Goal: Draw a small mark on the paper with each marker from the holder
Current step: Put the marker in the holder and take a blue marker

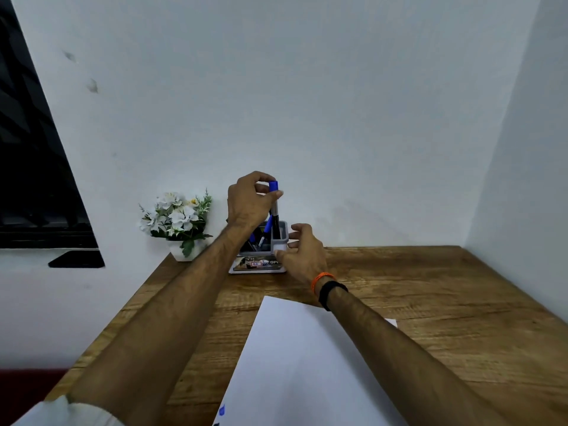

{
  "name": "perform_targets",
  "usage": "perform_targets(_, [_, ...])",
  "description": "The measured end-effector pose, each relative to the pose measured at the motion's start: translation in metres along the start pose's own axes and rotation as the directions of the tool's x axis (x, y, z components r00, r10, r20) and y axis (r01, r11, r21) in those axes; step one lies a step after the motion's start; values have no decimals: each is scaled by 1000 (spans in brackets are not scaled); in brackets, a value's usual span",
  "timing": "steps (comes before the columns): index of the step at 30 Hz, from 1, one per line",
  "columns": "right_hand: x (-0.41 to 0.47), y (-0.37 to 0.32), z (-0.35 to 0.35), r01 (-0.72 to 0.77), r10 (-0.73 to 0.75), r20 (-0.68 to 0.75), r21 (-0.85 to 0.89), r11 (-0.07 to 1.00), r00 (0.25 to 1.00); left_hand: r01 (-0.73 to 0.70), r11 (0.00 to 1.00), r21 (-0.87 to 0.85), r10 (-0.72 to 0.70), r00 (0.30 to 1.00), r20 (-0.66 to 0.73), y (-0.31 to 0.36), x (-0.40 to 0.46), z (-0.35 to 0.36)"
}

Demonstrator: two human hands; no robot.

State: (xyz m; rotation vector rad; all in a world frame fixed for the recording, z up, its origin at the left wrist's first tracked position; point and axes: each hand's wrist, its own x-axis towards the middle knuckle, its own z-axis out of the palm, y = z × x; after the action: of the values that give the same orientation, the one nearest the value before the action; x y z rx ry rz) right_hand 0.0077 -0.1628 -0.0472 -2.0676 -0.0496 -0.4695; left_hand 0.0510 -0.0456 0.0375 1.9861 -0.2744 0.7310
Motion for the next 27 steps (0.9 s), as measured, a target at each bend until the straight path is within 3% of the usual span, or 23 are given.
perform_targets(5, [0, 3, 1, 2, -3, 6, 16, 1000, 1000, -74, 965, 250, 45, 992, 117, -19, -8, 8])
perform_targets(9, [1, 3, 1, 7, -7, 14, 0, 1000, 1000, -96, 942, 322, 50, 988, 149, -18, -5, 4])
perform_targets(12, [2, 0, 2, 23, -23, 17, -25, 999, 1000, -100, 945, 311, 46, 984, 174, -12, -2, -6])
perform_targets(27, [-3, 2, 5, 70, -70, 6, -164, 984, 998, 43, 972, 230, -54, 998, 40, -38, -45, -61])
